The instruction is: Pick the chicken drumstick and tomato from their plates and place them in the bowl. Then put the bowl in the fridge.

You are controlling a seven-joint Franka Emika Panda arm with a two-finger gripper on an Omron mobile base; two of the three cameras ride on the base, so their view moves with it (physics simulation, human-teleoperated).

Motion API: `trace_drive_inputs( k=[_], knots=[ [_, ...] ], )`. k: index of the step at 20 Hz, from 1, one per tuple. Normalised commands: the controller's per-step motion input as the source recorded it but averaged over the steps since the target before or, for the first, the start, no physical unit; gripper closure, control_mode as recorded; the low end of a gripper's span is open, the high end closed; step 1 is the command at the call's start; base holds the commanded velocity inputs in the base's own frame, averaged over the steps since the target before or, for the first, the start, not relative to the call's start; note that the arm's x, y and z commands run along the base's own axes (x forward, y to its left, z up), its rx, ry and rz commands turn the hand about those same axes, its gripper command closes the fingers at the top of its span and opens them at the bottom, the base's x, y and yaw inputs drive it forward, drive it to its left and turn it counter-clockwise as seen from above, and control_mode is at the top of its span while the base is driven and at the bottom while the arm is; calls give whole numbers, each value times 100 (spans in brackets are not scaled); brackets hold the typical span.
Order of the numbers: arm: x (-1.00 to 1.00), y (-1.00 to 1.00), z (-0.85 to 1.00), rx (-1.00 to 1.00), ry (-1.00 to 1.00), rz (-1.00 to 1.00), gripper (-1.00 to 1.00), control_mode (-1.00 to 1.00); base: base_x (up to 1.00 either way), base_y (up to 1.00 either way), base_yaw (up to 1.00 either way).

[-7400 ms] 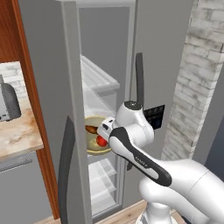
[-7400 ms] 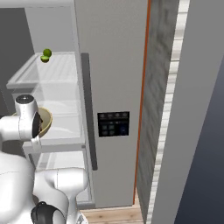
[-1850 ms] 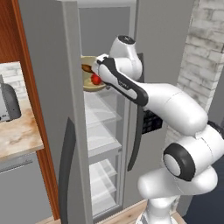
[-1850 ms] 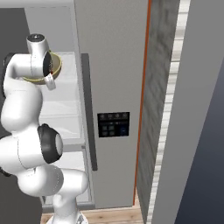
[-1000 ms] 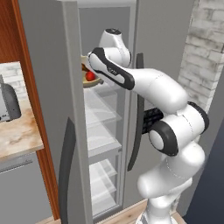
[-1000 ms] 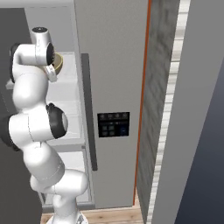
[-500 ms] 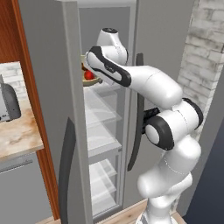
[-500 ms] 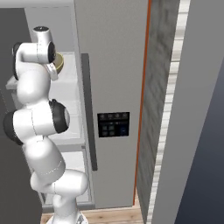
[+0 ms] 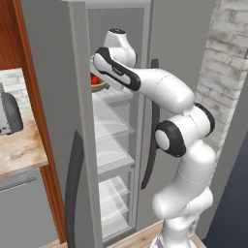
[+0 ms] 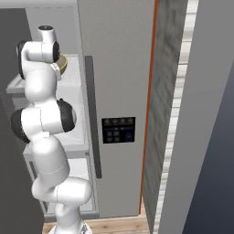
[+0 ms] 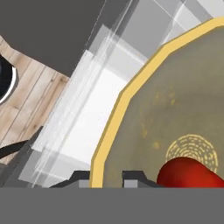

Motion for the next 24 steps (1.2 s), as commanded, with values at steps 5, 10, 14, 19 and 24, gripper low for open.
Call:
trace_drive_inputs(
  k=[5, 10, 14, 19, 24],
  knots=[
    [34, 20, -5, 0, 0, 0, 100, -100, 0, 0, 0],
    [33, 18, -6, 0, 1, 0, 100, -100, 0, 0, 0],
    [29, 18, -9, 0, 4, -2, 100, -100, 0, 0, 0],
    [19, 14, -13, 0, 7, -3, 100, -100, 0, 0, 0],
    [13, 5, -28, 0, 11, -3, -100, -100, 0, 0, 0]
  ],
)
